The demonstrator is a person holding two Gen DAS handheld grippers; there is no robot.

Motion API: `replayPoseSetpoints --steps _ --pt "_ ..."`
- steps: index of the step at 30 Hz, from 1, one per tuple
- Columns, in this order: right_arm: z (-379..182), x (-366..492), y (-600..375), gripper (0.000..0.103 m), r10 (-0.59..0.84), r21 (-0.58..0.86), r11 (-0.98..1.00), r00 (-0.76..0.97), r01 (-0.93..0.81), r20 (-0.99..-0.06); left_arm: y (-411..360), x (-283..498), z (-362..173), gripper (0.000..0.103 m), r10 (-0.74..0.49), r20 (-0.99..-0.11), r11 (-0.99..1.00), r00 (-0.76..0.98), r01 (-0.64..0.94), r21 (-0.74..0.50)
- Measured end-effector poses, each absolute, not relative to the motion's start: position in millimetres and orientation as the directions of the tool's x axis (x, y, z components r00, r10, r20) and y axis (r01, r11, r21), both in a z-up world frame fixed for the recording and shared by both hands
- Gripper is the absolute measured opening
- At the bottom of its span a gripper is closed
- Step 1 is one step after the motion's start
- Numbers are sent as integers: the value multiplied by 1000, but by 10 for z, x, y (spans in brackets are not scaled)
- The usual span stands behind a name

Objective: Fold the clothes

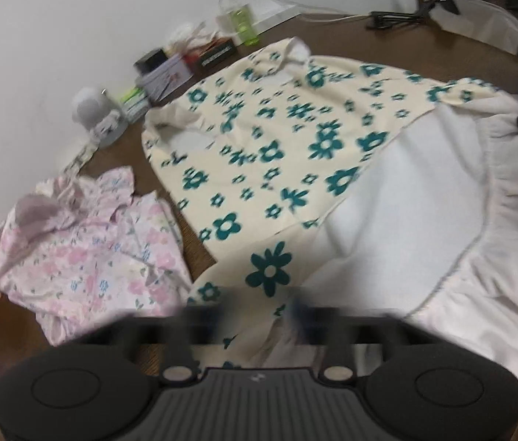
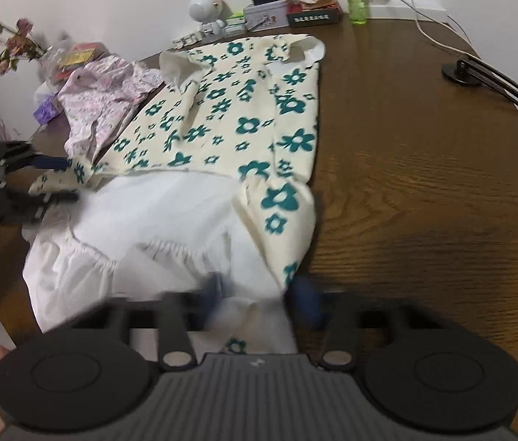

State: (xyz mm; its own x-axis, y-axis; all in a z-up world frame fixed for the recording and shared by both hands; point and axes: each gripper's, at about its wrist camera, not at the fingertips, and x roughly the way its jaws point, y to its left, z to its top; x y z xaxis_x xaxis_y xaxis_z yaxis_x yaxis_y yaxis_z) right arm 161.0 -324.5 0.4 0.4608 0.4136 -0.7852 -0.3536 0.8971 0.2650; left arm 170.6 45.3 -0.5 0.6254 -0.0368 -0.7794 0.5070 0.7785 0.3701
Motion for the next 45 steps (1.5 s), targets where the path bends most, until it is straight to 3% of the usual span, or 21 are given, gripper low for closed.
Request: replayPoseSetpoints --steps 5,7,8,10,11,13,14,15,16,22,24,26,29,33,34,38,40,41,42,44,45 --pt "363 1391 -3041 4 186 -130 891 611 -435 -770 725 1517 -8 0 -67 -797 861 600 439 258" --pt "459 1354 -2958 5 171 -199 852 616 -485 -769 833 1435 -7 0 -85 -804 887 588 412 208" --pt "487 1356 -2908 10 200 -180 831 584 -527 -787 887 1393 -6 0 -94 -807 899 583 398 182" --pt "510 1387 -2857 37 245 -128 810 529 -572 -813 996 1311 -5 7 -113 -812 920 572 368 131" --pt "534 1422 -2862 55 255 -110 811 517 -574 -817 1030 1290 51 14 -136 -804 927 579 361 103" --pt "645 1500 -2950 56 287 -65 835 535 -546 -795 1028 1312 279 44 -193 -764 923 616 377 71" --pt "748 1584 -3013 56 321 -21 852 554 -522 -768 990 1350 390 66 -218 -739 916 638 394 70" --pt "865 1685 -3077 57 359 32 866 575 -499 -735 912 1431 488 77 -232 -717 910 657 408 79" --pt "962 1825 -3080 57 391 76 869 585 -489 -710 815 1535 586 78 -242 -698 903 674 419 92" --pt "1321 2994 -2592 58 500 241 843 537 -481 -679 240 2421 585 73 -260 -744 865 616 491 104" --pt "1323 3437 -2218 58 496 238 834 486 -498 -719 160 2617 433 49 -252 -786 863 565 498 81" --pt "1229 3739 -1800 58 443 157 832 465 -533 -766 80 2814 281 36 -244 -824 862 511 503 57" --pt "954 4074 -1119 57 315 -28 805 468 -593 -826 148 2673 150 37 -296 -829 832 474 554 20" --pt "411 4193 -466 57 163 -258 731 529 -632 -833 283 2332 107 66 -374 -813 760 447 650 8" --pt "304 4214 -362 57 138 -293 717 540 -632 -830 263 2255 96 66 -380 -809 736 448 677 29" --pt "43 4290 -30 57 105 -372 679 585 -633 -804 120 2080 -32 61 -309 -806 694 506 699 173" --pt "-18 4301 103 55 94 -419 669 630 -614 -771 77 2085 -93 39 -278 -802 701 529 683 207" --pt "-28 4314 144 49 101 -419 670 635 -613 -766 71 2107 -118 18 -271 -804 709 529 675 205" --pt "-26 4334 161 32 120 -397 678 626 -618 -770 85 2116 -124 9 -268 -803 718 533 666 202" --pt "19 4388 135 4 176 -318 717 603 -620 -778 144 2113 -107 6 -270 -794 736 544 648 194" --pt "71 4426 80 4 215 -258 751 594 -608 -775 173 2111 -99 6 -270 -790 745 550 639 190"
